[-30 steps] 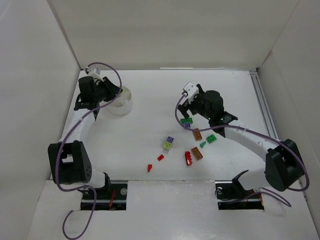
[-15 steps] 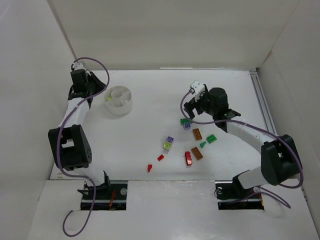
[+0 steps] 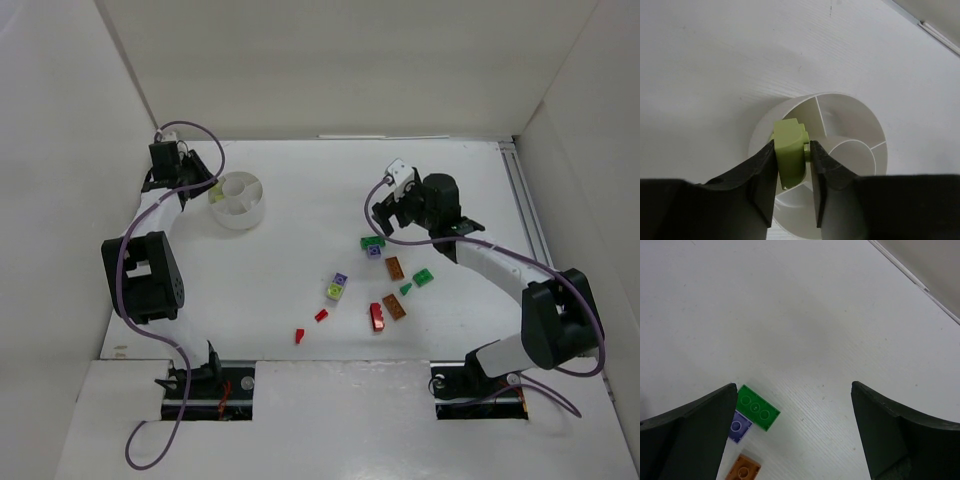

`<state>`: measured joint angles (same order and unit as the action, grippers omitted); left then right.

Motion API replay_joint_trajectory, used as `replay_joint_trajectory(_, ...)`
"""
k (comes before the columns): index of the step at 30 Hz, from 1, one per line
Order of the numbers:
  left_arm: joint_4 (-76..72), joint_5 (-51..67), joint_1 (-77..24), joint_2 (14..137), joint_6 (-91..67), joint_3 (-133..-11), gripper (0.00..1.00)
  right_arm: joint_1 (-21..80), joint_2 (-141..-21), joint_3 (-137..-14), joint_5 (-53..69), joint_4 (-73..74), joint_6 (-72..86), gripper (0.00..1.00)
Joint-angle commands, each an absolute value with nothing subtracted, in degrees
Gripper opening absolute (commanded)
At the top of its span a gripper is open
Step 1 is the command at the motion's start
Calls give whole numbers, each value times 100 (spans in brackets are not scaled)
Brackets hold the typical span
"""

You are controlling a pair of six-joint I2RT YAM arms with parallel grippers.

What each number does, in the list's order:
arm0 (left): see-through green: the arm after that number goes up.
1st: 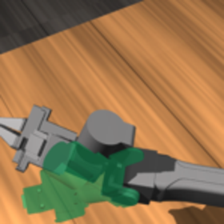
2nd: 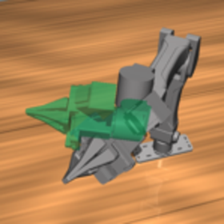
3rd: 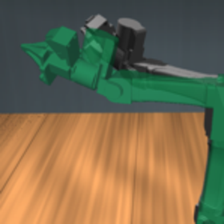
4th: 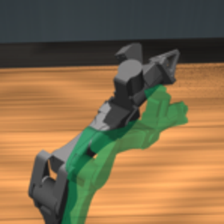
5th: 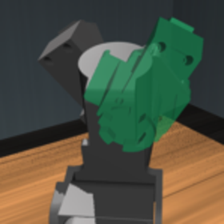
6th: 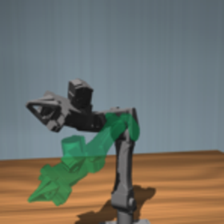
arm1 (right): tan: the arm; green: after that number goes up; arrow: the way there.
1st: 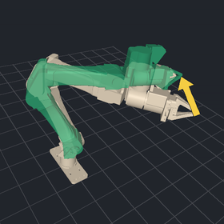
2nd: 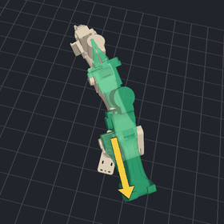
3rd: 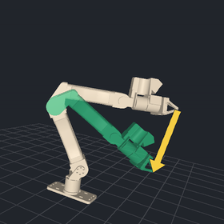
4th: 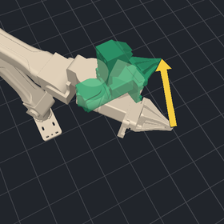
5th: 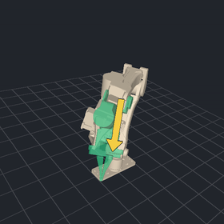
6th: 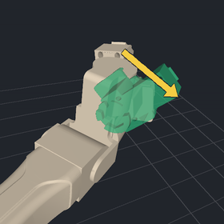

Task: Sort the legos into containers by color

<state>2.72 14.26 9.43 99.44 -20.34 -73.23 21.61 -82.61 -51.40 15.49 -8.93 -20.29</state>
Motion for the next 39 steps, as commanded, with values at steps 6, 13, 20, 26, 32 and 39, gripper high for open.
replay_joint_trajectory(6, 211, 1626, 940, 9686, -1881, -7400, 39, 2109, -8314, -5396, 1766, -888, -1986, 100)
replay_joint_trajectory(13, 264, 1556, 940, 9265, -1819, -7339, 59, 2223, -8121, -5273, 1565, -827, -1986, 100)
replay_joint_trajectory(20, -332, 2144, 880, 8202, -2135, -6428, 100, 3100, -8182, -5440, 951, -133, -1548, 100)
replay_joint_trajectory(26, -606, 1960, 18, 6971, -2610, -5424, 100, 3937, -8736, -5713, 106, 694, -309, 100)
replay_joint_trajectory(32, -659, 1601, -867, 6135, -3049, -4343, 100, 4069, -8859, -5572, -254, 896, 1246, 99)
replay_joint_trajectory(39, -54, 968, -1695, 5898, -3444, -4078, 100, 4227, -9193, -5993, -334, 1562, 2310, 97)
